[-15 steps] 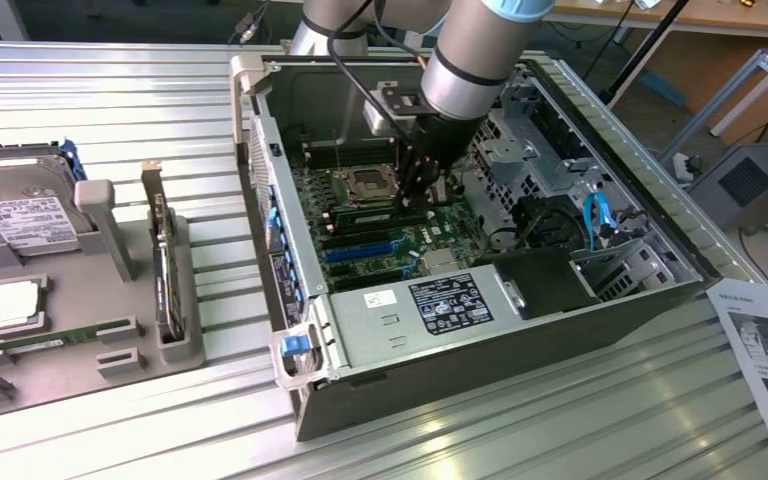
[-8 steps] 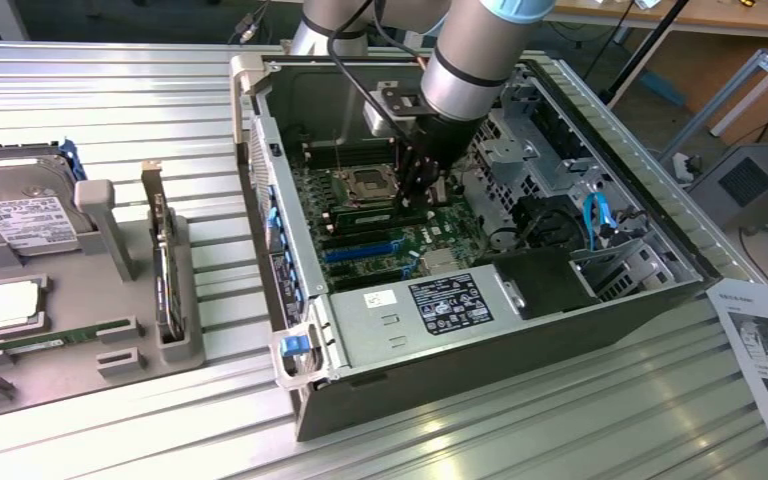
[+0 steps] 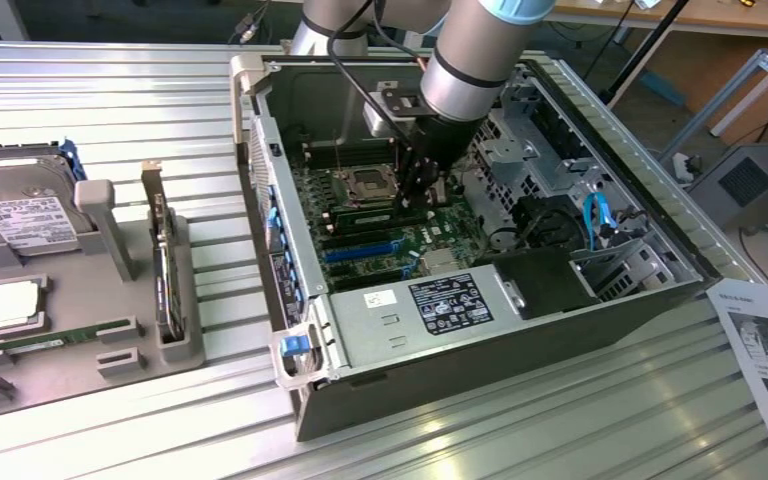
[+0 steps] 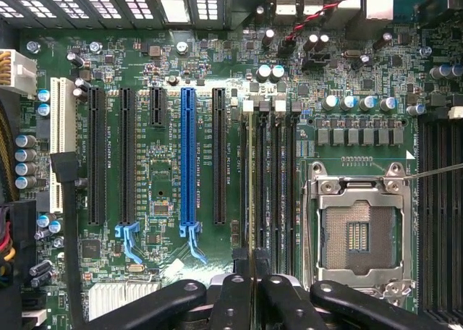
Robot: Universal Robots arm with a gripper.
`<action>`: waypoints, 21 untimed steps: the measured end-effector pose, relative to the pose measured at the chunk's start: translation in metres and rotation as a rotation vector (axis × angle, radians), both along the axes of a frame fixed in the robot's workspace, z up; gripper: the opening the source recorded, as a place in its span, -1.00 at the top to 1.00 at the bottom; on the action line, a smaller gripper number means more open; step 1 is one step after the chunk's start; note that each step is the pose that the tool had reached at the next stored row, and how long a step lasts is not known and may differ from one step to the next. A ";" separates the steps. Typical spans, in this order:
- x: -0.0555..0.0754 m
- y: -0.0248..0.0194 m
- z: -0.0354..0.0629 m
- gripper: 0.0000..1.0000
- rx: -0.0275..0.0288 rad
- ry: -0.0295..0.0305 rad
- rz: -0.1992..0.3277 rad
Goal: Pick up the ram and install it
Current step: 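Insert the ram into the slot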
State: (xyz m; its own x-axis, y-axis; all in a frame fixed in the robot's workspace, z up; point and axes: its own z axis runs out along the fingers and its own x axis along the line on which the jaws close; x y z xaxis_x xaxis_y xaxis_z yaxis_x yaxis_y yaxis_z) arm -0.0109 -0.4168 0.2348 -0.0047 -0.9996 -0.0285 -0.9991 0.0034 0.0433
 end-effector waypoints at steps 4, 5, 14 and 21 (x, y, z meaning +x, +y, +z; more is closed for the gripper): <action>0.000 0.0000 0.0000 0.76 0.0001 0.0000 0.000; 0.000 0.0000 0.0000 0.76 0.0001 0.0000 0.000; 0.000 0.0000 0.0000 0.13 0.0000 0.0000 0.000; 0.000 0.0000 0.0000 0.13 0.0000 0.0000 0.000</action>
State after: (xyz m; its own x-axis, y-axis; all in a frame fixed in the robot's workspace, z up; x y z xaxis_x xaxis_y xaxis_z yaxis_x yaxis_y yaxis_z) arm -0.0109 -0.4168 0.2348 -0.0047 -0.9996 -0.0285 -0.9991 0.0034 0.0433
